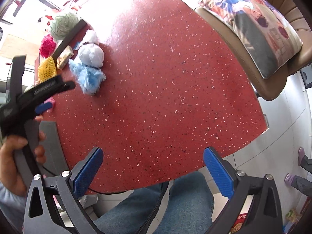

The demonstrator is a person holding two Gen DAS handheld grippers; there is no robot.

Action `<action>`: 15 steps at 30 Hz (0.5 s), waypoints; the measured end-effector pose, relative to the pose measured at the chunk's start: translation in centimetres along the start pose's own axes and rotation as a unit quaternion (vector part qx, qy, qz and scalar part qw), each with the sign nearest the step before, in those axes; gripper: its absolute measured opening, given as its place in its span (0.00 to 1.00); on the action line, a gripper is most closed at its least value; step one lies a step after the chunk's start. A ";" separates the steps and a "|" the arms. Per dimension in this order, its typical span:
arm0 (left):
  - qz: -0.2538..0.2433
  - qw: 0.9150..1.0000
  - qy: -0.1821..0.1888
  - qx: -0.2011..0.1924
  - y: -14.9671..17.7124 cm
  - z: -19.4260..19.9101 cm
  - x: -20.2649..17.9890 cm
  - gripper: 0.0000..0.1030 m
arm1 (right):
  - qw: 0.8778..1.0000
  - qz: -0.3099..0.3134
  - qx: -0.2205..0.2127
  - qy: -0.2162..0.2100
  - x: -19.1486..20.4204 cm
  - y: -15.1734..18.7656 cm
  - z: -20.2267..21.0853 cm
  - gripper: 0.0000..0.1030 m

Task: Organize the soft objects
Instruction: 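Move both tools across the table toward the blue fluffy cloth and white bundle, then grasp the blue fluffy cloth with the left tool while the right tool grasps the white bundle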

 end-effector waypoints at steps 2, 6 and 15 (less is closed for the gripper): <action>0.003 1.000 0.001 0.005 -0.6 -1.4 -0.4 1.00 | 1.000 0.004 0.013 0.006 -0.2 -0.1 -0.8 1.00; 0.014 1.000 0.002 0.014 -1.6 -3.8 -1.3 1.00 | 0.999 0.020 0.041 0.013 -0.5 -0.9 -2.1 1.00; 0.081 0.994 -0.064 0.018 -2.8 -5.6 4.6 1.00 | 0.993 0.105 0.053 0.001 2.3 -8.2 -4.6 1.00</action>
Point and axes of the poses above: each gripper's, at about its wrist camera, not at the fingertips, and z roughly against the way its jaws point, x to its left, y to its underside, the point moved 1 cm from there along -z, roughly the way its jaws point, and after that the axes turned 10 degrees about -x, right-handed, at the moved point
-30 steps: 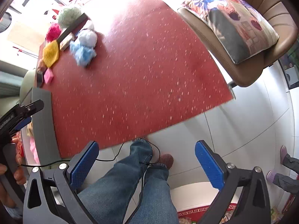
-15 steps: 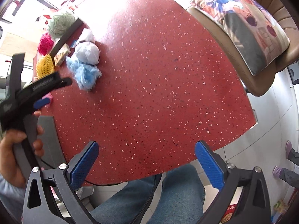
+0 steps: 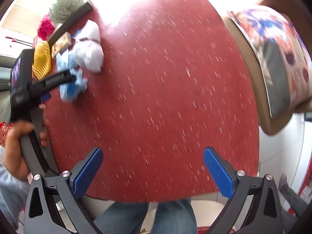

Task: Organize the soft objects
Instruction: 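Grasp the blue fluffy cloth with the left tool while the right tool grasps the white bundle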

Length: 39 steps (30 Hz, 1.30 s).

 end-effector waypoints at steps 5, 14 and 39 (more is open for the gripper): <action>0.010 1.000 -0.007 -0.021 -1.4 0.8 0.8 1.00 | 0.998 0.054 -0.014 -0.027 4.2 -6.7 -1.9 1.00; 0.030 0.999 -0.021 -0.005 -4.7 -1.1 1.0 1.00 | 0.997 0.062 -0.033 -0.037 9.7 -14.9 -6.5 1.00; 0.074 0.997 -0.002 0.032 -3.4 -3.8 2.8 1.00 | 0.997 0.071 0.037 -0.023 11.0 -16.0 -12.7 0.47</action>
Point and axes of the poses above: each gripper's, at about its wrist camera, not at the fingertips, and z roughly against the way its jaws point, x to its left, y to its underside, the point moved 1 cm from there along -z, roughly the way its jaws point, and after that the axes turned 10 degrees about -x, right-handed, at the moved point
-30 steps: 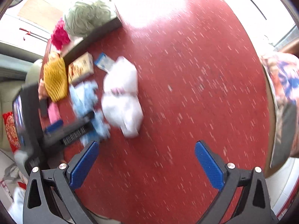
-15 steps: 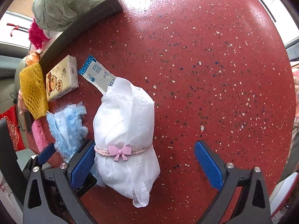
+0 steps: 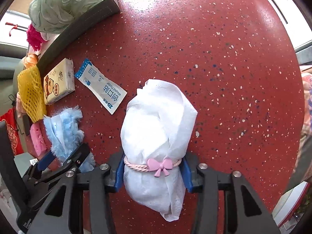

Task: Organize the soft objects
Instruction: 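Grasp the blue fluffy cloth with the left tool while the right tool grasps the white bundle, then lift the blue cloth and white bow-tied bundle and hold them above the table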

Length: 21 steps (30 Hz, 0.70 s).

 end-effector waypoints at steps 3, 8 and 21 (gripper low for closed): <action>-0.019 1.000 -0.012 0.000 0.1 0.1 -0.9 0.98 | 1.000 -0.005 0.001 -0.005 -0.7 0.5 0.5 0.45; -0.038 0.999 0.017 -0.002 0.5 1.2 -2.6 0.41 | 1.000 -0.015 0.001 -0.018 -2.7 2.2 2.2 0.45; -0.122 0.992 0.036 -0.008 5.8 7.2 -6.2 0.31 | 0.999 0.000 0.001 -0.035 -6.7 8.8 7.3 0.45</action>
Point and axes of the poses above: each gripper's, at about its wrist camera, not at the fingertips, and z roughly against the way its jaws point, x to its left, y to its underside, the point moved 1 cm from there along -z, roughly the way its jaws point, and after that the axes turned 10 degrees about -x, right-handed, at the moved point
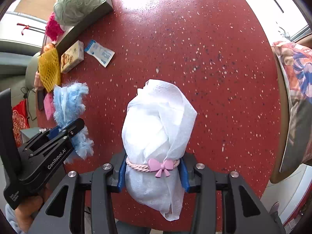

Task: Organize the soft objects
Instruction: 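Lift the blue cloth and white bow-tied bundle and hold them above the table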

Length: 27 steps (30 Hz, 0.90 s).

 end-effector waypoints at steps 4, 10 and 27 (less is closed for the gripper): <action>-0.033 0.999 0.016 0.000 3.4 3.0 -1.6 0.31 | 1.000 0.013 0.016 -0.007 -0.8 3.5 0.8 0.45; -0.038 0.999 0.039 0.005 7.5 7.4 -2.5 0.31 | 0.999 0.045 0.025 -0.016 -1.3 6.0 2.7 0.45; -0.075 0.995 0.001 -0.066 9.0 13.8 -4.2 0.31 | 0.997 0.057 -0.025 -0.048 -2.3 5.4 7.6 0.45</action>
Point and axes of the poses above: each gripper's, at about its wrist camera, not at the fingertips, and z roughly against the way its jaws point, x to its left, y to its underside, the point moved 1 cm from there along -z, roughly the way its jaws point, and after that the axes turned 10 degrees about -x, right-handed, at the moved point
